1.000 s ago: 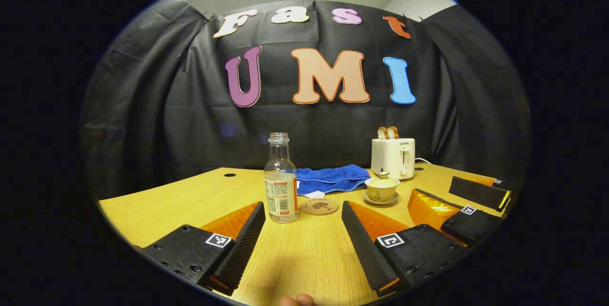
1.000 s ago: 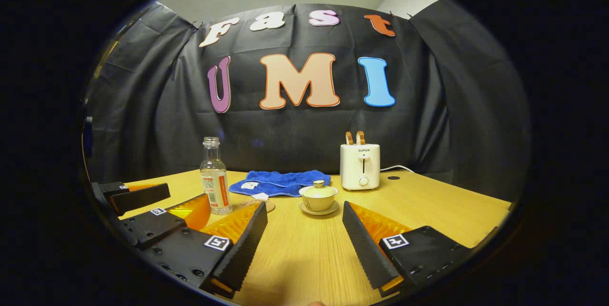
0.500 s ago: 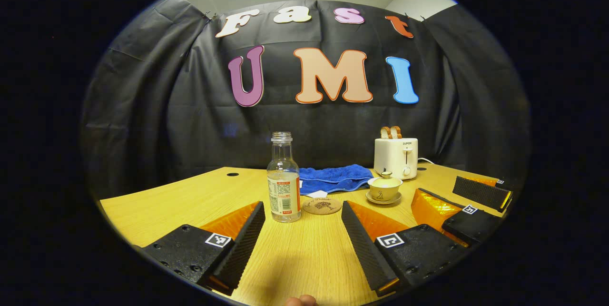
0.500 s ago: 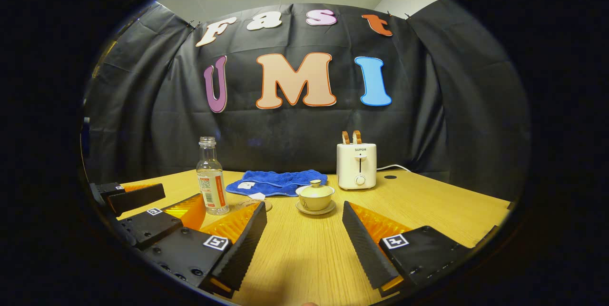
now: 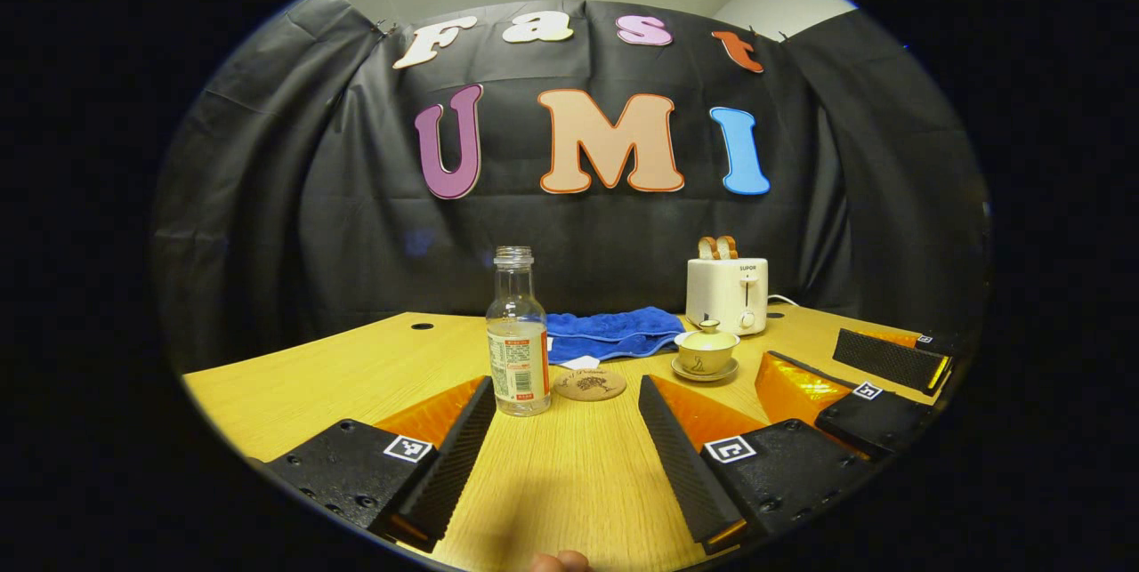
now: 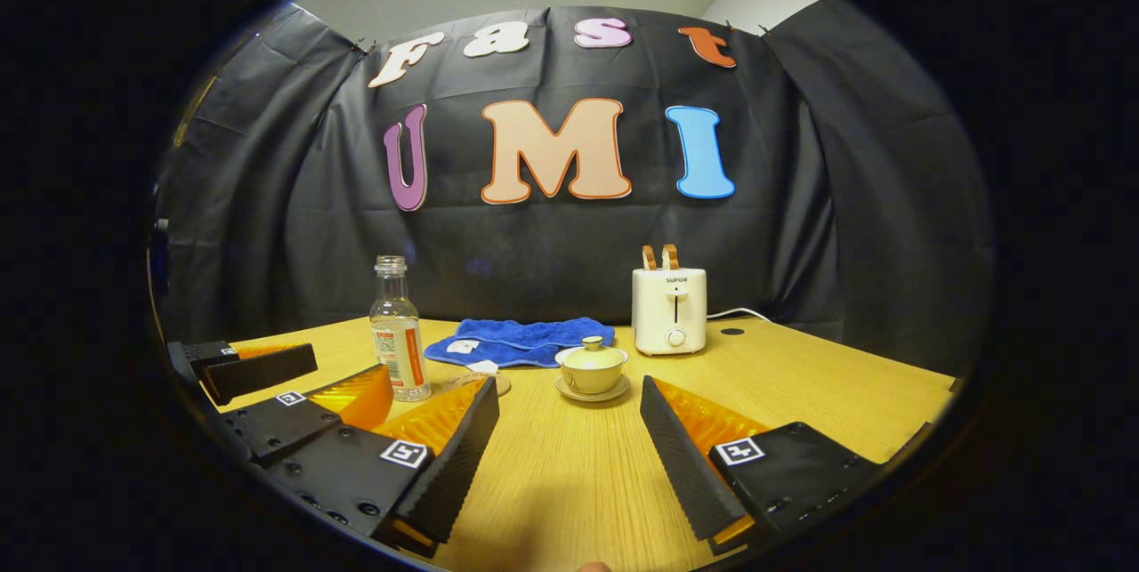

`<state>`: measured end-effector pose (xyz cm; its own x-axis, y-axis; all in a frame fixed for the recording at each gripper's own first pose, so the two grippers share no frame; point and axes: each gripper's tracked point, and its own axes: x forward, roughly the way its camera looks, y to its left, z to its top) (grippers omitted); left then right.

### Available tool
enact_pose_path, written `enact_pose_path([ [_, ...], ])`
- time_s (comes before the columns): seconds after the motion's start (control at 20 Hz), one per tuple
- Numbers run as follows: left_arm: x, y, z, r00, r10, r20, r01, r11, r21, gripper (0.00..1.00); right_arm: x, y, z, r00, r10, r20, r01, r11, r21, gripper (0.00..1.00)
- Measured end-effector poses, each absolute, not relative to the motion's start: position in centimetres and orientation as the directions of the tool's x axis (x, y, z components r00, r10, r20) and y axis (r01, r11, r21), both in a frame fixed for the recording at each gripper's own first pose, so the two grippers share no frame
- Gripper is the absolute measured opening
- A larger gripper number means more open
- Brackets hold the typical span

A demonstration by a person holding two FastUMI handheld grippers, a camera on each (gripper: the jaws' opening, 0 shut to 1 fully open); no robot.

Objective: Open the teacup lid with one hand, grasp the water bottle and pour water into the teacup with the other hand; after pouring, place the water bottle on the coaster and then close the teacup lid.

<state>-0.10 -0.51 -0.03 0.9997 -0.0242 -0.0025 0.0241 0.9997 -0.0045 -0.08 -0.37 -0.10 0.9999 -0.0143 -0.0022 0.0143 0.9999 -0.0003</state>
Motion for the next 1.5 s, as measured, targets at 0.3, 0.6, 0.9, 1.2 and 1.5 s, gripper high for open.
enact_pose_path([
  [0.3,-0.2,-0.3,-0.1,1.0,-0.009,-0.005,0.009,1.0,-0.005,0.95,-0.1,-0.5,-0.1,1.0,-0.015,-0.003,0.015,1.0,-0.001,1.0],
  [0.6,-0.3,0.2,-0.1,1.0,0.02,-0.006,-0.02,1.0,-0.004,0.95,0.2,0.2,-0.2,1.0,0.031,-0.006,-0.031,1.0,0.0,1.0],
  [0.9,-0.3,0.2,-0.1,1.0,0.018,-0.005,-0.018,1.0,-0.004,0.95,4.5,-1.1,-0.6,0.999,0.046,-0.009,-0.046,0.999,0.001,1.0],
  [1.2,-0.2,-0.1,-0.1,1.0,-0.001,-0.004,0.001,1.0,-0.003,0.95,12.4,-2.7,-0.8,1.0,0.018,-0.012,-0.018,1.0,-0.001,1.0],
  [1.5,-0.1,0.0,0.0,1.0,-0.005,-0.004,0.005,1.0,-0.004,0.95,17.8,-2.2,-1.0,0.999,0.047,-0.014,-0.047,0.999,-0.002,1.0],
])
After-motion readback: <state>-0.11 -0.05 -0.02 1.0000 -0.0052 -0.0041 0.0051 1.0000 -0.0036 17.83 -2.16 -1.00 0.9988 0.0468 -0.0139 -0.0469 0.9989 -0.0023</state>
